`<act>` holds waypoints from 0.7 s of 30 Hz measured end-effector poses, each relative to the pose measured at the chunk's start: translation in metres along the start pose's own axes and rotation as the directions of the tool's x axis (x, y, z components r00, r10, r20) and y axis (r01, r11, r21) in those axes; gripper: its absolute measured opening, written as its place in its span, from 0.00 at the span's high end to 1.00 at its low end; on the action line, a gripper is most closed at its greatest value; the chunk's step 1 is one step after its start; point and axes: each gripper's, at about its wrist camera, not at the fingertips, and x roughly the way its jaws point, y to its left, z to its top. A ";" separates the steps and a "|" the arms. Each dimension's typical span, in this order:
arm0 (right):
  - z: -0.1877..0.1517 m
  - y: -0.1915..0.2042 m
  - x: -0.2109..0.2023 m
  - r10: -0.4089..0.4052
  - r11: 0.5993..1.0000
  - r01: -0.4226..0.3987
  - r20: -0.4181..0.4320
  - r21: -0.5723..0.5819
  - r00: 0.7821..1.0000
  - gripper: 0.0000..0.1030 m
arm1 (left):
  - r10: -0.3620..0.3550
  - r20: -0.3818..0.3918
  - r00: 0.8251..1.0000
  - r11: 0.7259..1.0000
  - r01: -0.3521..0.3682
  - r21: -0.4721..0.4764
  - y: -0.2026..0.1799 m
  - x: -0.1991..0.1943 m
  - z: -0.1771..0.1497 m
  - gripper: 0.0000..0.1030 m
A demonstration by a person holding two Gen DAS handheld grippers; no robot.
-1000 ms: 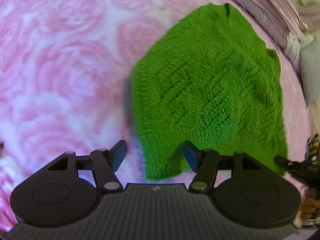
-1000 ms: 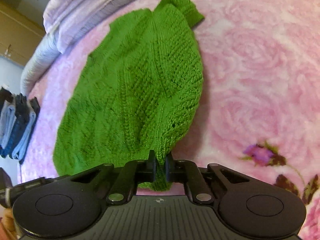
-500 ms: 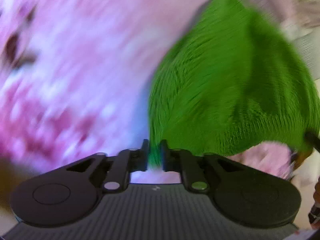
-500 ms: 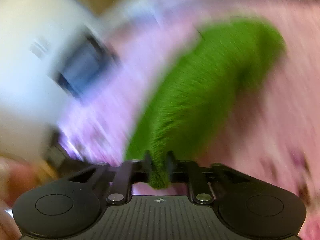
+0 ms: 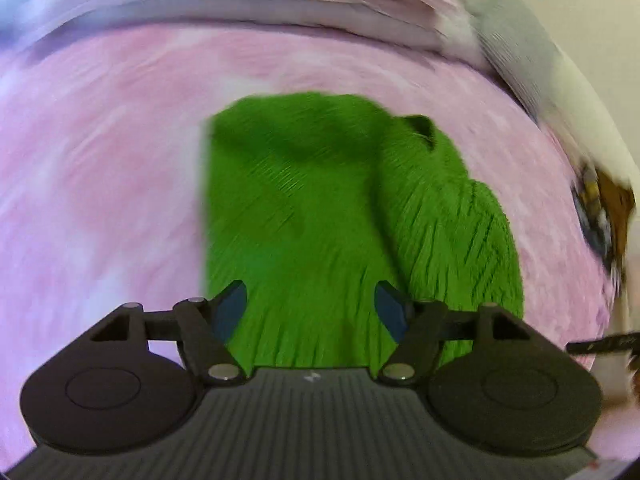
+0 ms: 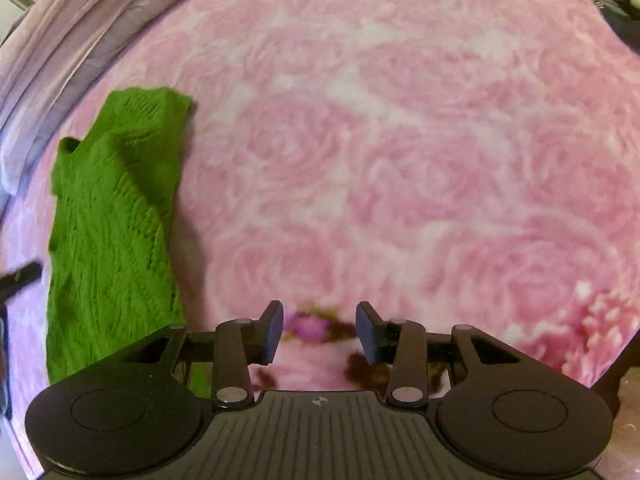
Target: Fold large clothes
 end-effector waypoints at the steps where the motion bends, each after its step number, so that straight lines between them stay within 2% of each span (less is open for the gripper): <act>1: -0.004 -0.005 0.003 -0.012 1.000 0.012 -0.003 0.007 1.000 0.63 | -0.011 -0.024 1.000 0.998 0.013 0.061 -0.005 0.018 0.013 0.34; 3: -0.005 -0.017 0.007 -0.031 0.999 0.032 -0.020 0.028 0.999 0.63 | -0.015 -0.103 0.995 0.986 0.032 0.164 -0.012 0.046 0.025 0.35; 4: -0.010 -0.020 0.012 -0.043 0.998 0.045 -0.031 0.044 0.999 0.63 | -0.026 -0.147 0.989 0.979 0.055 0.197 -0.019 0.058 0.025 0.41; 5: -0.010 -0.024 0.016 -0.049 0.997 0.051 -0.039 0.057 0.998 0.63 | -0.018 -0.181 0.983 0.971 0.061 0.232 -0.021 0.066 0.025 0.53; 6: -0.011 -0.026 0.019 -0.053 0.996 0.056 -0.045 0.067 0.998 0.63 | 0.002 -0.202 0.979 0.961 0.054 0.271 -0.024 0.071 0.022 0.73; 7: -0.010 -0.026 0.022 -0.055 0.996 0.059 -0.048 0.072 0.997 0.63 | -0.003 -0.194 0.981 0.954 0.061 0.294 -0.018 0.072 0.025 0.88; 8: -0.012 -0.029 0.021 -0.055 0.996 0.058 -0.048 0.071 0.997 0.63 | -0.022 -0.181 0.983 0.955 0.075 0.289 -0.015 0.066 0.023 0.94; 12: 0.004 -0.011 0.029 -0.035 0.999 0.035 -0.021 0.028 0.999 0.63 | 0.012 -0.075 0.997 0.967 0.007 0.254 0.004 0.015 0.016 0.96; 15: 0.027 0.011 0.034 0.018 0.999 -0.017 0.033 -0.029 0.999 0.63 | 0.105 0.011 0.994 0.984 -0.105 0.142 0.045 -0.041 0.009 0.96; 17: 0.048 0.034 0.042 0.100 0.992 -0.095 0.068 -0.080 0.993 0.63 | 0.167 0.001 0.986 0.985 -0.167 0.037 0.080 -0.066 -0.003 0.95; 18: 0.058 0.047 0.047 0.137 0.986 -0.128 0.076 -0.109 0.988 0.63 | 0.208 -0.018 0.978 0.978 -0.208 0.011 0.093 -0.072 -0.015 0.98; 20: 0.079 0.071 0.059 0.203 0.968 -0.186 0.090 -0.165 0.975 0.63 | 0.316 -0.079 0.946 0.948 -0.318 -0.027 0.118 -0.070 -0.030 1.00; 21: 0.089 0.082 0.064 0.240 0.957 -0.217 0.104 -0.192 0.965 0.62 | 0.317 -0.093 0.944 0.945 -0.323 -0.050 0.127 -0.070 -0.033 1.00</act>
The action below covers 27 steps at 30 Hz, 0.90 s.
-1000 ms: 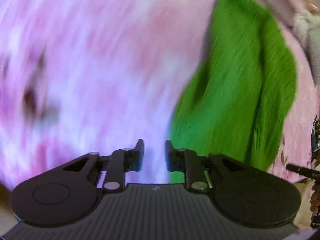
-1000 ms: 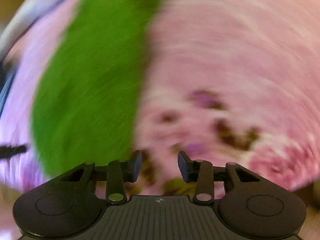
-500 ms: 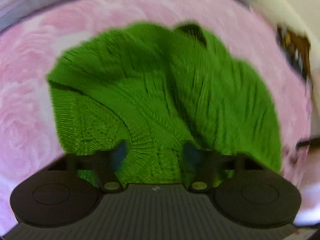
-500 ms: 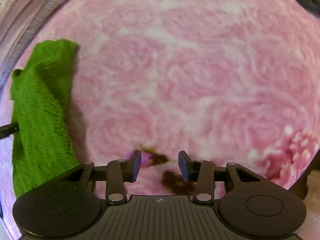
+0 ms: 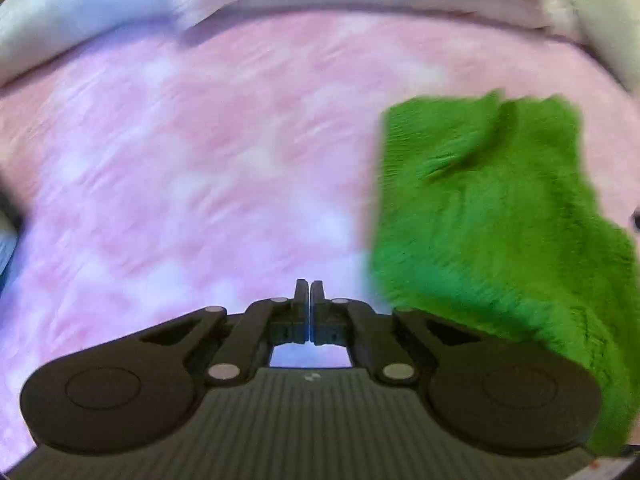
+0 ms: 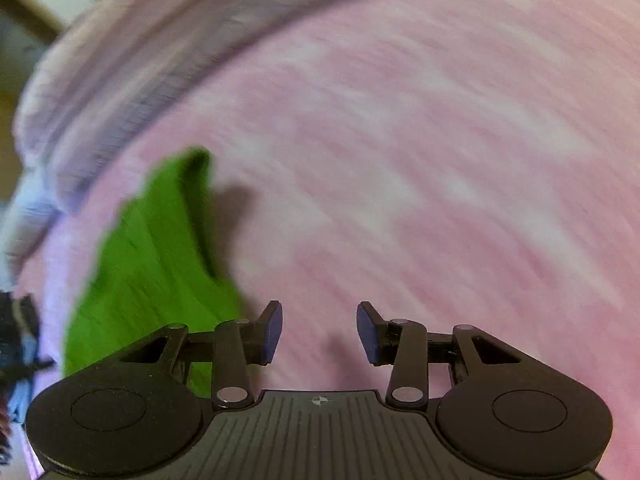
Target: Fold large clothes
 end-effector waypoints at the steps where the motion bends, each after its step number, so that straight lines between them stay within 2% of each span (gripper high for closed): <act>1: 0.011 0.008 0.008 0.033 0.999 -0.032 0.022 -0.021 0.999 0.60 | -0.052 0.007 0.999 0.998 0.052 -0.043 0.012 -0.001 0.000 0.94; 2: 0.022 0.015 0.015 0.065 0.997 -0.063 0.035 -0.034 0.997 0.57 | -0.094 0.040 0.995 0.993 0.097 -0.073 0.017 -0.004 0.004 0.88; 4: 0.040 0.026 0.026 0.134 0.990 -0.131 0.066 -0.043 0.989 0.40 | -0.156 0.125 0.980 0.983 0.166 -0.080 0.015 -0.001 0.025 0.68; 6: 0.052 0.033 0.036 0.189 0.982 -0.186 0.099 -0.040 0.977 0.32 | -0.219 0.173 0.960 0.970 0.234 -0.073 0.017 0.011 0.044 0.62; 9: 0.065 0.038 0.063 0.211 0.977 -0.209 0.082 -0.031 0.974 0.29 | -0.303 0.209 0.930 0.943 0.324 -0.073 0.006 0.047 0.084 0.57; 12: 0.071 0.027 0.095 0.207 0.977 -0.211 0.081 0.037 0.975 0.29 | -0.421 0.189 0.887 0.894 0.441 -0.078 -0.004 0.097 0.116 0.46; 13: 0.071 0.022 0.102 0.218 0.973 -0.224 0.086 0.064 0.972 0.29 | -0.440 0.184 0.879 0.886 0.458 -0.072 -0.007 0.108 0.121 0.45; 16: 0.067 0.006 0.116 0.261 0.951 -0.276 0.115 0.137 0.958 0.29 | -0.450 0.163 0.878 0.886 0.461 -0.042 -0.019 0.135 0.132 0.45; 18: 0.065 0.000 0.120 0.285 0.938 -0.305 0.130 0.168 0.950 0.29 | -0.468 0.158 0.869 0.881 0.474 0.001 -0.030 0.144 0.134 0.44; 21: 0.062 0.001 0.120 0.295 0.935 -0.321 0.170 0.153 0.940 0.30 | -0.465 0.154 0.872 0.885 0.456 0.094 -0.052 0.148 0.134 0.43; 22: 0.062 0.003 0.121 0.311 0.930 -0.337 0.176 0.145 0.934 0.46 | -0.450 0.154 0.879 0.892 0.434 0.130 -0.060 0.147 0.132 0.47; 23: 0.063 0.005 0.123 0.343 0.921 -0.367 0.171 0.133 0.923 0.68 | -0.437 0.157 0.885 0.895 0.413 0.166 -0.067 0.146 0.130 0.52; 24: 0.063 0.009 0.125 0.349 0.923 -0.368 0.155 0.115 0.924 0.96 | -0.427 0.159 0.890 0.897 0.396 0.195 -0.072 0.145 0.128 0.72; 25: 0.063 0.016 0.125 0.323 0.938 -0.337 0.146 0.081 0.935 0.96 | -0.431 0.149 0.890 0.894 0.399 0.204 -0.074 0.141 0.124 0.87; 27: 0.063 0.026 0.111 0.284 0.956 -0.292 0.180 0.022 0.942 0.96 | -0.423 0.158 0.892 0.898 0.389 0.204 -0.078 0.132 0.117 0.88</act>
